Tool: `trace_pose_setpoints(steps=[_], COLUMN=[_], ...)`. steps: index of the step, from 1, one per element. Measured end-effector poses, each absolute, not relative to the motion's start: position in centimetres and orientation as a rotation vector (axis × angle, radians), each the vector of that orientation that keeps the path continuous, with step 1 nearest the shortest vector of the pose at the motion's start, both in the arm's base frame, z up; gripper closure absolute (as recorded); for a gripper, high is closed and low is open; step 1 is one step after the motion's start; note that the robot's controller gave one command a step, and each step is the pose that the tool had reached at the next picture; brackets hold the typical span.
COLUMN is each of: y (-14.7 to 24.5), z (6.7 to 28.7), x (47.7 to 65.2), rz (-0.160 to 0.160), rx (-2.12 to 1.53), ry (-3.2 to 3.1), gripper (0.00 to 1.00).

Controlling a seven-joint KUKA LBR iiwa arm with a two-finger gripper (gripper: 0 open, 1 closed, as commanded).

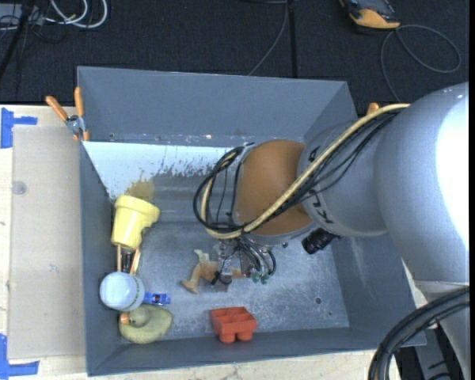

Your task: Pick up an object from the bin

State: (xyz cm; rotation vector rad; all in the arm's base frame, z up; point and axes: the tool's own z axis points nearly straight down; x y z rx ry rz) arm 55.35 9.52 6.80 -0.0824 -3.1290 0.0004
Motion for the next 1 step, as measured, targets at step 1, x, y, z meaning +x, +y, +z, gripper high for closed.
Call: trace_pose_setpoints(steps=[1], y=[9.48], z=[8.95], x=[55.16], rz=[0.002], rx=[-0.084], ry=[-3.123], gripper=[1.00])
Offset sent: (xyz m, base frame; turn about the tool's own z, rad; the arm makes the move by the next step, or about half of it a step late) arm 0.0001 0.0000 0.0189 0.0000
